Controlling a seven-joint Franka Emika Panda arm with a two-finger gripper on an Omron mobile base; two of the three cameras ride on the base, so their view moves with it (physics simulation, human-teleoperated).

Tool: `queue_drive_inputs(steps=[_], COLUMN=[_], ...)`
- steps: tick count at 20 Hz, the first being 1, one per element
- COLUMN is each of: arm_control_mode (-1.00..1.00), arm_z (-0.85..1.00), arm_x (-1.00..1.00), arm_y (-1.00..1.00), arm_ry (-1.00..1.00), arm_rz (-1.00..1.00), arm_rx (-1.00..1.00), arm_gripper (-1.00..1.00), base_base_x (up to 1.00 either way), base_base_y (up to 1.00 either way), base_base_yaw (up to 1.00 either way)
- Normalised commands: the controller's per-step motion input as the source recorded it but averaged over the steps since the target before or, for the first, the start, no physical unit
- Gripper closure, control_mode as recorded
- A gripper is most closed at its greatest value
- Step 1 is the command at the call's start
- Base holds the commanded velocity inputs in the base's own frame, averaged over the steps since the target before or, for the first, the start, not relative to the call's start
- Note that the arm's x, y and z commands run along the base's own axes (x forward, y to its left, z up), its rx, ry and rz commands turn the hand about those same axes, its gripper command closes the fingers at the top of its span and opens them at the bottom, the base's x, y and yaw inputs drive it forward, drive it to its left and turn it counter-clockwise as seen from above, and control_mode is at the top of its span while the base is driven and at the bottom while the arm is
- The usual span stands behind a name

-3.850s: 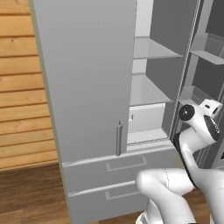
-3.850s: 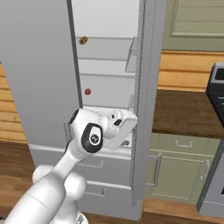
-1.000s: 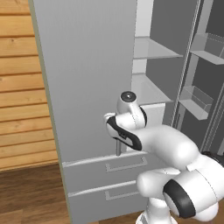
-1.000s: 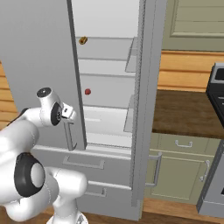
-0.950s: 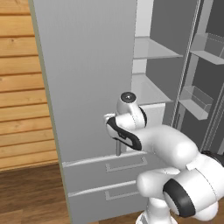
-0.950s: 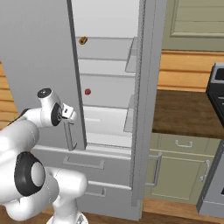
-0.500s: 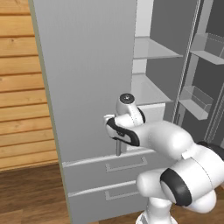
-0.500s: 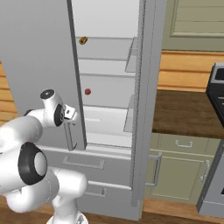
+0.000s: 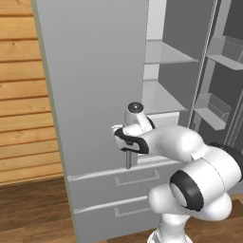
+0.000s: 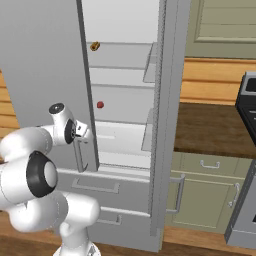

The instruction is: Take the strawberry from the fridge and place it on top of the pancake, located on the dining counter.

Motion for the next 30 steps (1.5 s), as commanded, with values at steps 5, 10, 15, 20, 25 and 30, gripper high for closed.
queue_drive_inputs(steps=[5,10,15,20,25,30], arm_control_mode=[-1.0,-1.0,-1.0,-1.0,-1.0,-1.0], arm_z=[-0.14,-0.01,0.0,0.0,-0.01,-0.04], arm_x=[-0.12,-0.34,-0.5,-0.68,-0.63,-0.56], arm_y=[0.09,0.03,0.02,0.3,0.49,0.65], arm_ry=[0.01,0.0,0.0,0.01,0.06,0.0], arm_rz=[-0.04,-0.1,-0.09,-0.16,-0.25,-0.19], arm_rx=[0.0,0.0,0.0,-0.03,-0.09,-0.21], arm_gripper=[1.0,1.0,1.0,1.0,1.0,1.0], base_base_x=[0.0,0.0,0.0,0.0,0.0,0.0], base_base_y=[0.0,0.0,0.0,0.0,0.0,0.0], base_base_yaw=[0.0,0.0,0.0,0.0,0.0,0.0])
